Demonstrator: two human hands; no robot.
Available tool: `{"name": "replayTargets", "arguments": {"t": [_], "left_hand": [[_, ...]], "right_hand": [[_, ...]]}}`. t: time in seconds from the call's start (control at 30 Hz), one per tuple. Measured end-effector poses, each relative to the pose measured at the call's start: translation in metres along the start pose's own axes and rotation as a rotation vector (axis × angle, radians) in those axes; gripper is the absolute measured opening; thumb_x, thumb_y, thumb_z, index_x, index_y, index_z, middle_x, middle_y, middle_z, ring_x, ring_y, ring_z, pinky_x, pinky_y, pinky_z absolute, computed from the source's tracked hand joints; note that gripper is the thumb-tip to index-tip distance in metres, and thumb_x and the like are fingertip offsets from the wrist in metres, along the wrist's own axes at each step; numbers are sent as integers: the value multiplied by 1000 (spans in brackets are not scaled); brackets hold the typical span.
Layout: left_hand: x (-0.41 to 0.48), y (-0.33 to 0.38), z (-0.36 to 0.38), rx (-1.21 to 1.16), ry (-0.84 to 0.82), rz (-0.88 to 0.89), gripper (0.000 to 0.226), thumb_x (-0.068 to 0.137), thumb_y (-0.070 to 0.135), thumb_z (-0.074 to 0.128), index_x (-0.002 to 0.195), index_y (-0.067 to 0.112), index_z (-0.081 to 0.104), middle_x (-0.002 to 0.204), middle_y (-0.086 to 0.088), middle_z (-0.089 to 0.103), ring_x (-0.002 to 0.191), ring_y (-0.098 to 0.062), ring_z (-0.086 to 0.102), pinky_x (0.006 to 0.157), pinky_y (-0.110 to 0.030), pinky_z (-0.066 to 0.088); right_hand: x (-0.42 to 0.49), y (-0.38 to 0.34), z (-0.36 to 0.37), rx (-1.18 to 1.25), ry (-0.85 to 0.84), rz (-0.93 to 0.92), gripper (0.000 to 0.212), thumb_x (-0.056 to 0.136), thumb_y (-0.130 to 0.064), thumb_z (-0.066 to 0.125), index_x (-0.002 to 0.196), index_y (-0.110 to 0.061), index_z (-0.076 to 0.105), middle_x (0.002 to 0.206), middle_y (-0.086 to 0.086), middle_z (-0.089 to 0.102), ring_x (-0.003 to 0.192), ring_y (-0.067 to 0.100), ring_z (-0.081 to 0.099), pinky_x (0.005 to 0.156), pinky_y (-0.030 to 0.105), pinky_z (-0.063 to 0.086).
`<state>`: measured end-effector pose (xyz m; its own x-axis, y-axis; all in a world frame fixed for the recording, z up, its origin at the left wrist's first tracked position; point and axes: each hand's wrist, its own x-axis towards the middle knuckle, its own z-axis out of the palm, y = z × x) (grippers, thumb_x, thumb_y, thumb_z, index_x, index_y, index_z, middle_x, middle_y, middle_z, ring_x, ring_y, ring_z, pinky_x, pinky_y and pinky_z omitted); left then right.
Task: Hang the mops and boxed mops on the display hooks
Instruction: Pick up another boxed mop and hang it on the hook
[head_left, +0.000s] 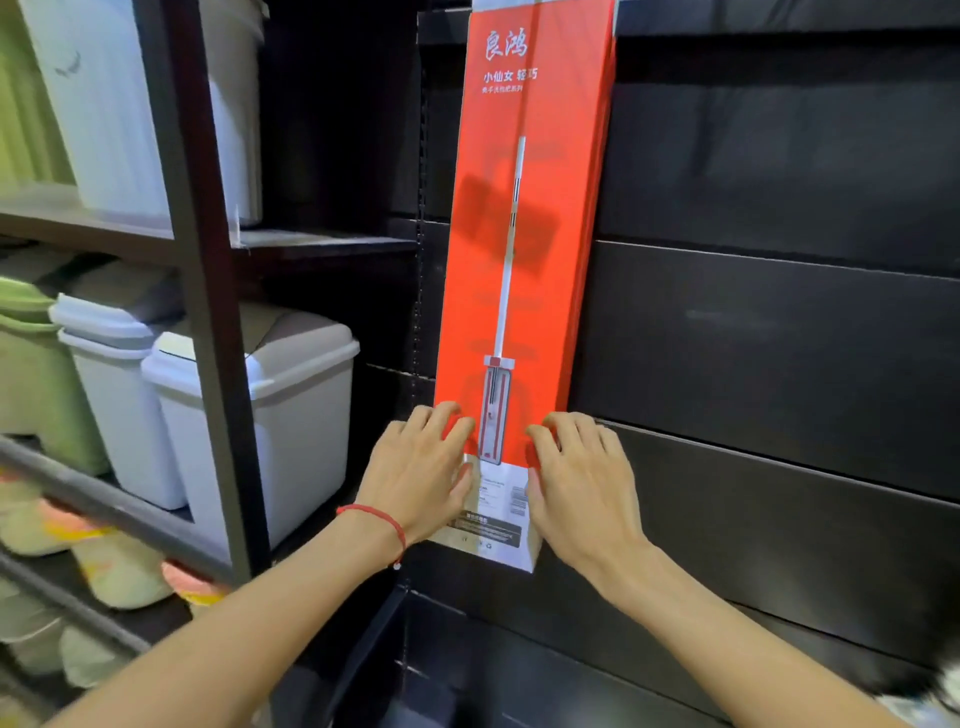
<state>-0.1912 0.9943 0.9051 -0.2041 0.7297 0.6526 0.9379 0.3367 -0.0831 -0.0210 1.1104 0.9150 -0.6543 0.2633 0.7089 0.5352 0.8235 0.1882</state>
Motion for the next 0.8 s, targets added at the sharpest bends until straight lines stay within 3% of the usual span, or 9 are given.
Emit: {"name": "replayTargets", "arguments": {"t": [0.23,0.37,0.5,0.7,0.8], "left_hand": [[-87,31,-28,201,-155,-56,42,90,41,57,124,18,60,124,-3,61,101,-27,59,78,-40,51],[-148,58,-44,226,-268,-169,49,92,46,56,132,18,59,127,-4,62,107,-28,61,83,-43,51],[-220,86,-62,253,-353,-294,45,93,48,53,127,19,58,119,-3,60,106,-28,59,83,-43,48],[-335,114,-99,303,-472,-417,38,94,44,54,121,19,60,113,-4,62,100,-28,59,80,-44,49],[-389,124,-115,301,-529,-480,37,93,44,50,117,18,60,112,-4,62,98,-28,60,80,-44,49]], "right_hand": [[-68,-25,-10,141,-105,-42,29,88,-34,62,111,-18,68,111,1,66,100,22,59,87,37,46],[-116,-42,-18,258,-196,-90,36,92,-41,53,117,-19,67,114,1,66,104,22,58,88,38,47],[-171,-65,-24,351,-303,-204,47,93,-45,41,121,-17,67,114,2,66,105,25,59,89,41,49],[-254,-119,-42,413,-456,-349,43,96,-45,49,122,-15,65,117,4,66,110,27,60,94,43,50],[-293,-149,-54,460,-485,-356,43,93,-45,46,113,-15,69,108,5,68,103,28,63,89,43,52]]}}
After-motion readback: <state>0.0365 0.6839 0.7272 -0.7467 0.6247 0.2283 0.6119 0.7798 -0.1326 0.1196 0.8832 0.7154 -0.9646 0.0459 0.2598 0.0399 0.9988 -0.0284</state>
